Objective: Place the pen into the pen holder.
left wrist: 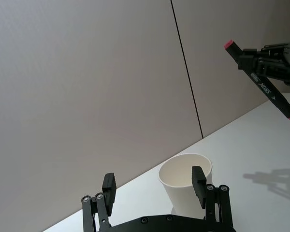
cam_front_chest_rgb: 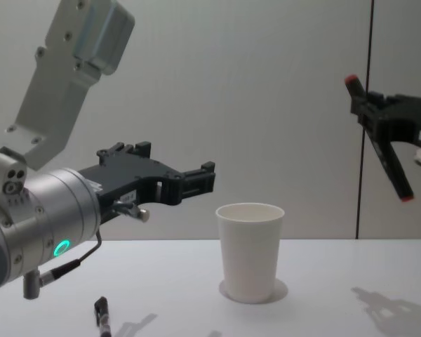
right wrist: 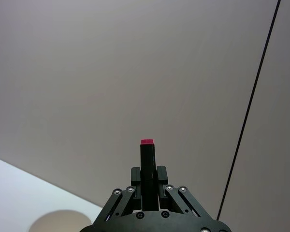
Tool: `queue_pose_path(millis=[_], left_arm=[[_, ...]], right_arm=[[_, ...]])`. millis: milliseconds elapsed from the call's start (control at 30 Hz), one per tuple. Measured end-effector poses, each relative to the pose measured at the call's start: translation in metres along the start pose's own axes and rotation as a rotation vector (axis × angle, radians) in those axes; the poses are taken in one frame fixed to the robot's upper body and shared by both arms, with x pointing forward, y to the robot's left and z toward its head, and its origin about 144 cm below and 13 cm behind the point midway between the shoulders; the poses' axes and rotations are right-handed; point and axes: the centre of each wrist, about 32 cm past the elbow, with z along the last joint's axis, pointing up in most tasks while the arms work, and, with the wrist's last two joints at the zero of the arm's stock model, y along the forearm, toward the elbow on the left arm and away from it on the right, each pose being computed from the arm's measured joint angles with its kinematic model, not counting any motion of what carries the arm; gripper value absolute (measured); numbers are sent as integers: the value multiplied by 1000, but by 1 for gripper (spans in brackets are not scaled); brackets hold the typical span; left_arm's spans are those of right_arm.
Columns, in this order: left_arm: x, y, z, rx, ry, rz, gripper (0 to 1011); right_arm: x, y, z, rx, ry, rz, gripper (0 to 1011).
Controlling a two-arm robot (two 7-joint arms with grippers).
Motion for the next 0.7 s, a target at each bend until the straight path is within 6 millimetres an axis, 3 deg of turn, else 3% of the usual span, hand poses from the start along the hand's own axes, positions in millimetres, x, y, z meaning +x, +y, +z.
queue_pose_path(millis=[333,700], left_arm=[[0,0,0,0,0,0,1004],[0,0,0,0,0,0,1004]], right_arm=[[-15,5,-17,171,-34,8,177],[-35,24,-45,361,-15,29,177]])
